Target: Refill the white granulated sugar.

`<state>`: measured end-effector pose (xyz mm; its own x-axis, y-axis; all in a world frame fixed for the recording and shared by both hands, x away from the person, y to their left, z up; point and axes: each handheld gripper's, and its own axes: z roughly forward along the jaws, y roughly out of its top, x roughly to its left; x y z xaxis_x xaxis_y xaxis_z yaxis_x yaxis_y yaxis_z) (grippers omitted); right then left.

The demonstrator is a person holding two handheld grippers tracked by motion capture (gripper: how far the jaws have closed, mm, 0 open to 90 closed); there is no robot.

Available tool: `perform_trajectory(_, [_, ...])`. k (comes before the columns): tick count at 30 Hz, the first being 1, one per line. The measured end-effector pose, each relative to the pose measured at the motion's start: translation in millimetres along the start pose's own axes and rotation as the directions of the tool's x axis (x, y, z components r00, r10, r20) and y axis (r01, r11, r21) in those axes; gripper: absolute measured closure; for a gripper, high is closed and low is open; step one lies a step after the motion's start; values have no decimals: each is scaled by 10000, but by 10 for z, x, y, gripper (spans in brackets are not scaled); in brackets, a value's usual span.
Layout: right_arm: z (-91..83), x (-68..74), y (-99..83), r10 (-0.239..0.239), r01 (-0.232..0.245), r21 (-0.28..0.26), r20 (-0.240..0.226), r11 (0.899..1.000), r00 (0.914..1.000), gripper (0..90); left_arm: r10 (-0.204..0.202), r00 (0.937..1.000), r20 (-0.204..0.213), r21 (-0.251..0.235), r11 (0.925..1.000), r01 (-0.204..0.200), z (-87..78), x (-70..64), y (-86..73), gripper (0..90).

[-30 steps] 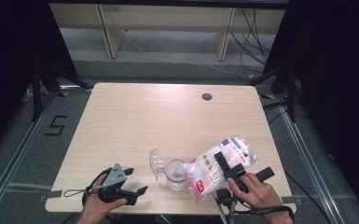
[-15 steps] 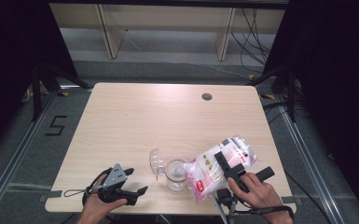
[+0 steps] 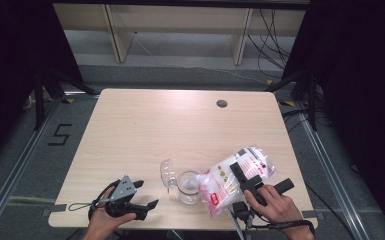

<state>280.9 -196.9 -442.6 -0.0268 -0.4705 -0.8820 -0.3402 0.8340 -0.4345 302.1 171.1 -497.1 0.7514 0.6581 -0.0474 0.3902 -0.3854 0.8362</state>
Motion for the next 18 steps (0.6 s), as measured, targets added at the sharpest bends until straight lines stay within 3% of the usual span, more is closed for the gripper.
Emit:
perform_trajectory(3, [12, 13, -4, 59, -60, -50, -53, 10000, 10000, 574, -268, 9996, 76, -187, 9995, 269, 5, -18, -2, 175])
perform_trajectory(7, [16, 0, 13, -120, 120, -108, 44, 9999, 9999, 575, -103, 9999, 38, -45, 9999, 103, 0, -13, 0, 175])
perform_trajectory(13, [13, 7, 12, -339, 339, 4, -129, 9994, 9993, 577, -238, 9997, 84, -177, 9996, 239, 8, -21, -3, 175])
perform_trajectory(14, [12, 6, 14, -353, 354, 16, -117, 9994, 9993, 577, -11, 10000, 10, 14, 10000, 11, -1, -1, -2, 174])
perform_trajectory(18, [7, -1, 17, -440, 440, 17, -60, 9990, 9990, 577, -3, 10000, -13, 32, 10000, 3, -4, -3, -1, 175])
